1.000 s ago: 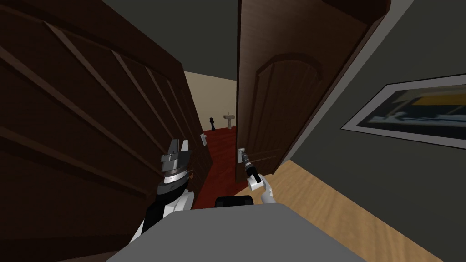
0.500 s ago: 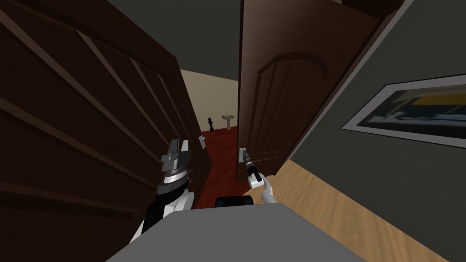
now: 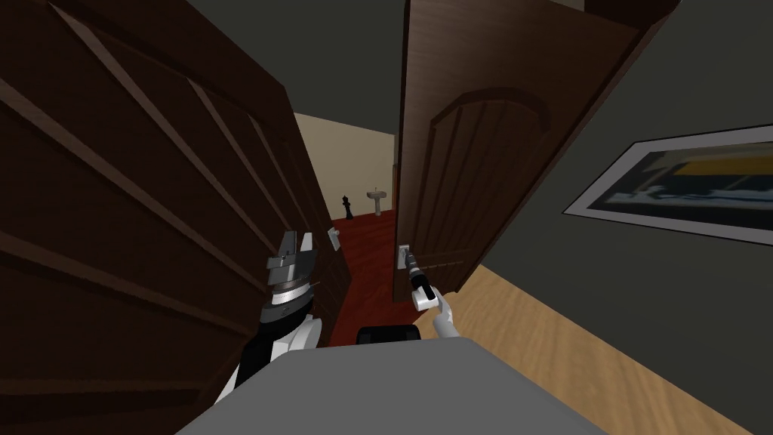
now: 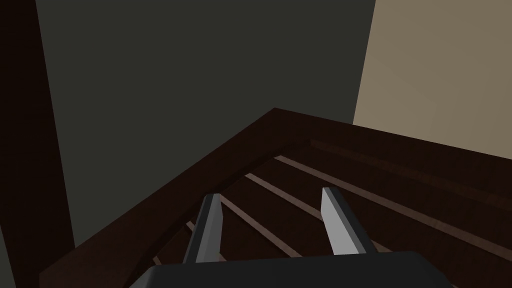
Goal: Push the door open
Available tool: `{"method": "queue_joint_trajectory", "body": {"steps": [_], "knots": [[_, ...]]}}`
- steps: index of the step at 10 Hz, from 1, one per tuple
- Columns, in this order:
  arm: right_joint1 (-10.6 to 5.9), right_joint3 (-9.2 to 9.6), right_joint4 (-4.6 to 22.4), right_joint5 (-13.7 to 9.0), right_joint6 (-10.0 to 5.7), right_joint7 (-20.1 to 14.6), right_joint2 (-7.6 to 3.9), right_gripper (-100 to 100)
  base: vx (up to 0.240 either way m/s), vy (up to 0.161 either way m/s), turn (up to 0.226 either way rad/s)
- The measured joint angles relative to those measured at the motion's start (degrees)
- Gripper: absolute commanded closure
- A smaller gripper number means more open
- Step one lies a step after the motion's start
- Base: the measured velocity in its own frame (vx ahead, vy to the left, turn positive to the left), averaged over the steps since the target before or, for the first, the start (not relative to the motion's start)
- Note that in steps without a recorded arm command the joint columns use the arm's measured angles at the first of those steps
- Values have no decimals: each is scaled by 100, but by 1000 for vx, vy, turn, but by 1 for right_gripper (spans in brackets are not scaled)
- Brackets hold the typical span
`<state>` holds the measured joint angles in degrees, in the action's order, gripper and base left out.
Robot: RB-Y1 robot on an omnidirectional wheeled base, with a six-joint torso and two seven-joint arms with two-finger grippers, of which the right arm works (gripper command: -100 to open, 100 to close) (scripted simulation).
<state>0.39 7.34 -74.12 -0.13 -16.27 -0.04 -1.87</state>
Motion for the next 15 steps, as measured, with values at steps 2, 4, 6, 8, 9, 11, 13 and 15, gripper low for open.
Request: {"method": "queue_joint_trajectory", "body": {"steps": [2,4,6,8,9,11,13,15], "knots": [[-30,-111,24,0,25,45,47,100,103,75,-49],[-69,-212,55,3,17,87,109,100,81,76,-70],[-127,-318,138,-5,-7,113,142,100,104,88,-95],[-169,-483,226,0,-9,190,249,100,168,147,-89],[-145,-554,188,-7,25,197,257,100,132,118,-88],[-223,-706,225,-7,25,253,343,100,153,110,-83],[-271,-837,287,-11,-6,294,404,100,155,96,-57],[-303,-905,316,-18,-19,310,427,100,116,21,-94]]}}
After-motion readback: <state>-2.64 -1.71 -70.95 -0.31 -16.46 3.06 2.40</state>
